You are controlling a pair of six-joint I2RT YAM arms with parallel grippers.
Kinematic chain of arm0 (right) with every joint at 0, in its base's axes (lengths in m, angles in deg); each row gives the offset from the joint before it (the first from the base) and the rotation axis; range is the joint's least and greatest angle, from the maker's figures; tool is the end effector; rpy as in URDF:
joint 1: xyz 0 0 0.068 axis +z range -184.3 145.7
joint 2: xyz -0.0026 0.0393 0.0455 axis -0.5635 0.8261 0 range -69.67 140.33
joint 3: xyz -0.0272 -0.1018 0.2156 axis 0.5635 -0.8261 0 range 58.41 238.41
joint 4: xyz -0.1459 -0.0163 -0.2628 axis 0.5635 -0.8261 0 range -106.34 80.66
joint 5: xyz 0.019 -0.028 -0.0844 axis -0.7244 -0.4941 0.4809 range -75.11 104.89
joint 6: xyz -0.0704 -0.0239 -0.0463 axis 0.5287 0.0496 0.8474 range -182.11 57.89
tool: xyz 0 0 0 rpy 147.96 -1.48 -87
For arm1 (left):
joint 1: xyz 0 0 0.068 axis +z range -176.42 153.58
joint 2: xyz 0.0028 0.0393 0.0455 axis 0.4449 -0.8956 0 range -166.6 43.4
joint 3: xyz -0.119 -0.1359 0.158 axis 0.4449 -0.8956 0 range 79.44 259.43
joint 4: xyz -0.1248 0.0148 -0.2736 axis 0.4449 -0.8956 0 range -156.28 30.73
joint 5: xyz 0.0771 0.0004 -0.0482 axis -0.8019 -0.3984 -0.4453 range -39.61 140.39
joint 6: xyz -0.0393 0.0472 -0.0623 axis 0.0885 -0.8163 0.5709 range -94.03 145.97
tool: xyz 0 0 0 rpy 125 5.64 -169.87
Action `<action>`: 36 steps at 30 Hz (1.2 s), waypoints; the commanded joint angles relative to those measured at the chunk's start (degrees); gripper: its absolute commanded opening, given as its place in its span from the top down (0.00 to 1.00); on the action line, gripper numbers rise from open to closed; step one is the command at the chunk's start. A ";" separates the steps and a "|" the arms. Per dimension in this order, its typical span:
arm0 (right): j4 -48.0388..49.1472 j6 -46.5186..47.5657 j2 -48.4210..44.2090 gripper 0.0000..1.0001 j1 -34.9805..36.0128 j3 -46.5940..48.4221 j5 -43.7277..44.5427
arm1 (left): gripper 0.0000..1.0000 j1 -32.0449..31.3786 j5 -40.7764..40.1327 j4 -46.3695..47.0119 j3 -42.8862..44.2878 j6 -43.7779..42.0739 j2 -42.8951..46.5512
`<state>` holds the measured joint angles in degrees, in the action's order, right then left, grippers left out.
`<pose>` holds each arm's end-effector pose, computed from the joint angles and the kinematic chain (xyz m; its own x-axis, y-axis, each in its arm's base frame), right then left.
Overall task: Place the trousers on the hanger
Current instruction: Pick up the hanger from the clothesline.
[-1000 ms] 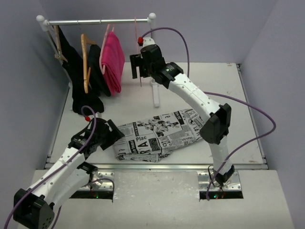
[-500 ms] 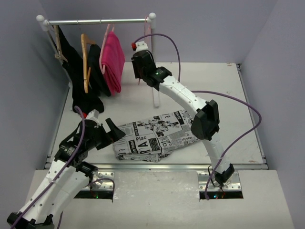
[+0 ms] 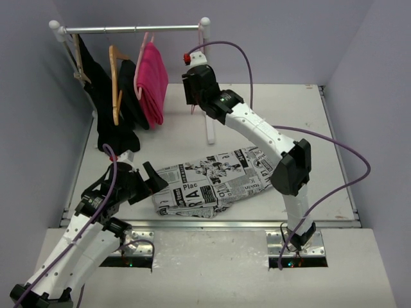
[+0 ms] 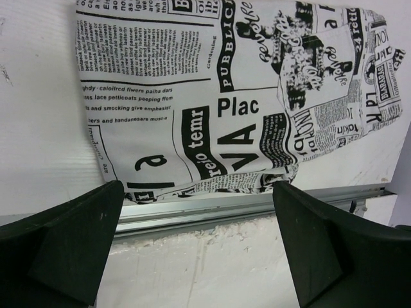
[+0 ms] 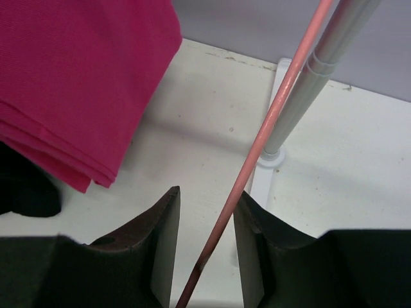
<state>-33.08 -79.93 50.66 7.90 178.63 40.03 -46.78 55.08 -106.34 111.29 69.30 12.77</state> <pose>0.4333 0.3485 0.3130 -0.3832 0.0265 -0.9233 -0.2131 0.9701 0.1163 0.1977 -0.0801 0.1883 -0.7639 -0.4460 -0.4664 -0.1705 0.8365 -0.5207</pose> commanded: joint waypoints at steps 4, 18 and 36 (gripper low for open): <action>3.92 2.91 -5.34 1.00 0.26 -1.99 -5.46 | 0.00 -0.47 -0.46 1.14 0.71 -0.44 0.04; -2.45 1.67 0.25 0.55 0.08 -1.63 -3.38 | 0.00 -0.56 -0.99 0.14 1.36 -1.40 0.22; -6.09 0.47 -1.97 0.17 0.26 -1.73 4.96 | 0.00 -0.47 -0.03 0.97 0.56 -2.44 0.17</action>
<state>-38.23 -80.59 51.49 7.86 176.86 42.61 -46.78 54.52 -107.13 111.20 68.01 12.39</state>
